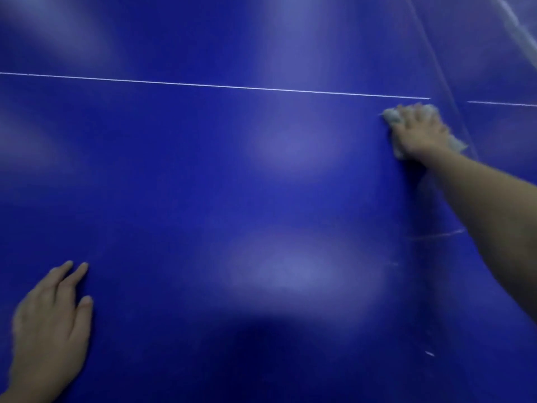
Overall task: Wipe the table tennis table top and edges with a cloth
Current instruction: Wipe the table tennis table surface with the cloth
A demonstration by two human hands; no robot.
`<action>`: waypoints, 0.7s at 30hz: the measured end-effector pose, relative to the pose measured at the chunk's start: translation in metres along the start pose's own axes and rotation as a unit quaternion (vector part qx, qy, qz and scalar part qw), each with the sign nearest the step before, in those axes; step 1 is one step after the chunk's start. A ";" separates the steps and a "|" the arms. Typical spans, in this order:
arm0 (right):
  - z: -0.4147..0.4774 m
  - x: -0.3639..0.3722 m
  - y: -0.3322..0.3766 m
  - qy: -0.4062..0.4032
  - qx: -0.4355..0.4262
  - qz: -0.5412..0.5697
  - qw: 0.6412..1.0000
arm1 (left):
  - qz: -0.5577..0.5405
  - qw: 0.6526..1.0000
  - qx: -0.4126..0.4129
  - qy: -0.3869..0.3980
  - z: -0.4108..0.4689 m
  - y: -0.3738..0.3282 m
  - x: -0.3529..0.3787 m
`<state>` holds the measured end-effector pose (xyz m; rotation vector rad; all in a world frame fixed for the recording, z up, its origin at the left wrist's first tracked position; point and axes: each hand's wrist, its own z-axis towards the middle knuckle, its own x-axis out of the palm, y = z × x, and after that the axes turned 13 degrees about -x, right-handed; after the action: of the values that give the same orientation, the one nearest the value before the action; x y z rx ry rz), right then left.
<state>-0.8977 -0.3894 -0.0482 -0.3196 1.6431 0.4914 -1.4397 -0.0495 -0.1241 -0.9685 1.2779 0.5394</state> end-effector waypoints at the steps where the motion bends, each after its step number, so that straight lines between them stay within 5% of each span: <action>1: 0.007 0.000 0.005 -0.012 0.037 0.012 0.999 | 0.037 0.999 -0.013 -0.001 -0.001 -0.002 -0.003; 5: 0.011 0.008 0.038 -0.022 0.040 0.033 0.998 | 0.097 0.995 0.000 -0.033 -0.002 0.004 -0.006; 10: -0.109 0.040 0.081 0.034 -0.255 -0.018 0.966 | 0.087 0.996 -0.011 -0.025 0.004 0.021 0.006; 12: -0.151 0.043 0.075 0.039 -0.282 -0.024 0.958 | 0.062 0.998 0.000 -0.016 0.007 0.022 0.009; 17: -0.079 0.023 -0.022 0.011 -0.037 -0.039 0.999 | 0.085 0.996 -0.027 0.014 0.012 0.027 0.009; 21: -0.097 0.012 -0.036 -0.010 0.046 0.030 0.998 | 0.074 0.994 -0.048 0.058 0.025 0.046 0.018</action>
<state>-0.9655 -0.4677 -0.0570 -0.1980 1.6547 0.4618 -1.4585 -0.0075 -0.1549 -1.0016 1.4461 0.6740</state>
